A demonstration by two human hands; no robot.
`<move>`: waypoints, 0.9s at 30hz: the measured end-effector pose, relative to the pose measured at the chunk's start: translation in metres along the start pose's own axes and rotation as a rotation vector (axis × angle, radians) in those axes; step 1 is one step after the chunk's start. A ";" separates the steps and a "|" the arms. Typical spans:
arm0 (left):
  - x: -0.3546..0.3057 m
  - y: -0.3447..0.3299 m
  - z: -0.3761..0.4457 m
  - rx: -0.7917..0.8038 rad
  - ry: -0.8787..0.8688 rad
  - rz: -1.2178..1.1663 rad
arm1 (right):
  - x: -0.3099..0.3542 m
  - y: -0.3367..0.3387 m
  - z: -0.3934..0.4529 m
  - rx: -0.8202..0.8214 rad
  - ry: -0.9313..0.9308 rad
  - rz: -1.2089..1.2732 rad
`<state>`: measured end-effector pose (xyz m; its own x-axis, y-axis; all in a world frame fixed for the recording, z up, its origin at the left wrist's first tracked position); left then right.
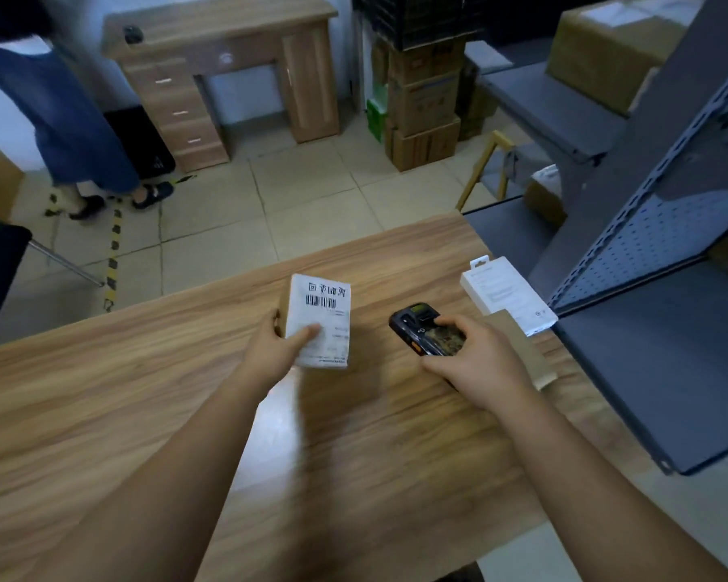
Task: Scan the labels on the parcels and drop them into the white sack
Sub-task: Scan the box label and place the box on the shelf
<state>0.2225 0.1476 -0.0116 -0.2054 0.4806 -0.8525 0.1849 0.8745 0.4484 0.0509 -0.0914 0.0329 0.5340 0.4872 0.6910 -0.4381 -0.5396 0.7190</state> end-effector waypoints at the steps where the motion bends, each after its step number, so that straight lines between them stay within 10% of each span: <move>1: -0.005 0.005 0.000 0.036 0.027 -0.084 | 0.006 0.002 -0.005 -0.027 -0.016 0.029; 15: -0.064 -0.017 -0.059 0.471 -0.024 -0.401 | 0.029 0.098 -0.119 -0.457 -0.159 0.136; 27: -0.186 -0.114 -0.275 0.818 -0.364 -0.346 | -0.074 0.253 -0.283 -0.899 -0.291 0.251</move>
<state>-0.0249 -0.0235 0.1700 -0.0888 0.0342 -0.9955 0.8121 0.5811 -0.0525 -0.3039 -0.0699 0.1849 0.4548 0.1758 0.8731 -0.8868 0.1796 0.4258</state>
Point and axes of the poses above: each hand's wrist, its own z-axis towards the middle knuckle, its own y-axis out of the back of the hand, x = y × z, the point moved 4 cm from there along z, towards the middle knuckle, and after that the axes turned 13 degrees about -x, right-handed, at the moved point
